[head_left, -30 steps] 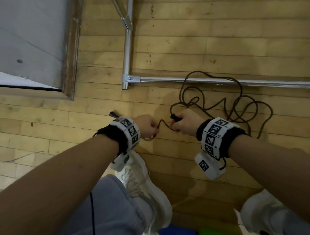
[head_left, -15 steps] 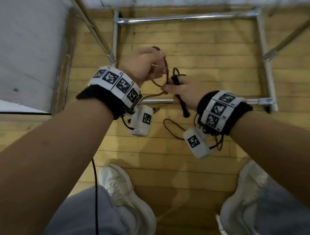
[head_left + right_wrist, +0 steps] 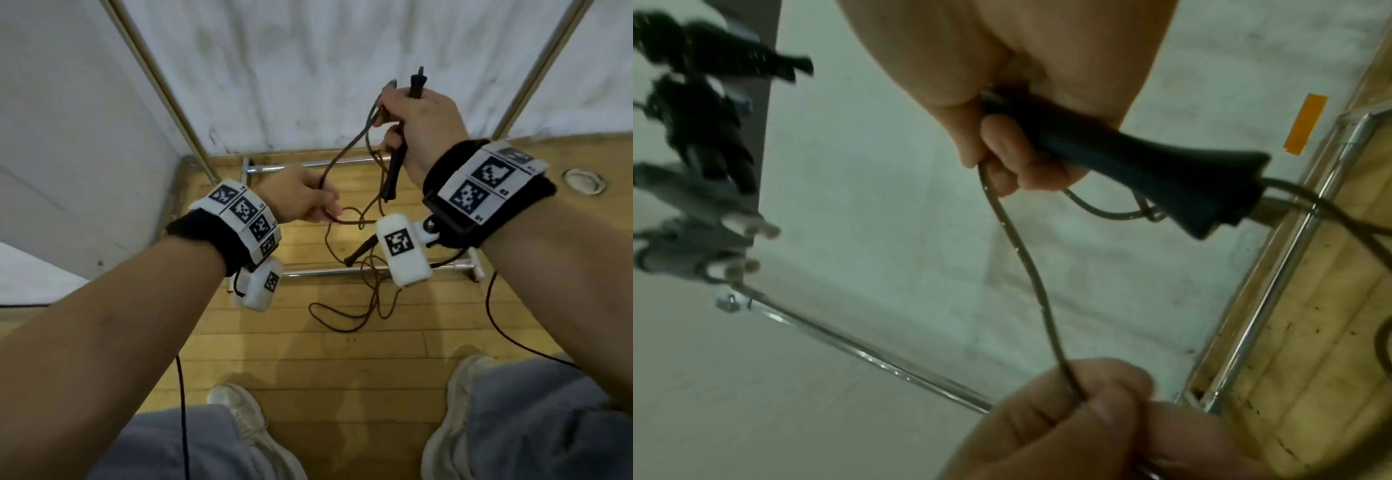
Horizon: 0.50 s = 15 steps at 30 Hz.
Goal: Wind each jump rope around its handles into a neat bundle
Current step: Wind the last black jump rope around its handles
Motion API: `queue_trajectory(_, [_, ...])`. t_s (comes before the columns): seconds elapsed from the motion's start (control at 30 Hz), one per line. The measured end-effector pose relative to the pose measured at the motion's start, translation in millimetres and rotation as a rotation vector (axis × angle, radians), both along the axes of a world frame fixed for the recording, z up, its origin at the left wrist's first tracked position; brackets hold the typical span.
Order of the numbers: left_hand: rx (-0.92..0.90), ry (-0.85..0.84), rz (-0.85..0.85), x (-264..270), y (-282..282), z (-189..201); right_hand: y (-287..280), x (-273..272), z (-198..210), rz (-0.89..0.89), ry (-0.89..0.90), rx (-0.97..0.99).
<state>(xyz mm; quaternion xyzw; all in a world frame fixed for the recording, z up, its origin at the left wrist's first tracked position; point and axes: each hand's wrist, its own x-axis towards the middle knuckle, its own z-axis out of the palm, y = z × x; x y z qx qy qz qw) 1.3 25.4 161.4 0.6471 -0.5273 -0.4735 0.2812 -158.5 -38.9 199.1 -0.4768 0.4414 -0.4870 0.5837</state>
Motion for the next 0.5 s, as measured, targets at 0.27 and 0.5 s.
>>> queue_trajectory(0.27, [-0.285, 0.22, 0.223, -10, 23, 81, 33, -31, 22, 0.447, 0.45, -0.11])
queue_trajectory(0.5, [-0.271, 0.196, 0.245, -12, 36, 83, 51, -19, 23, 0.354, 0.611, -0.276])
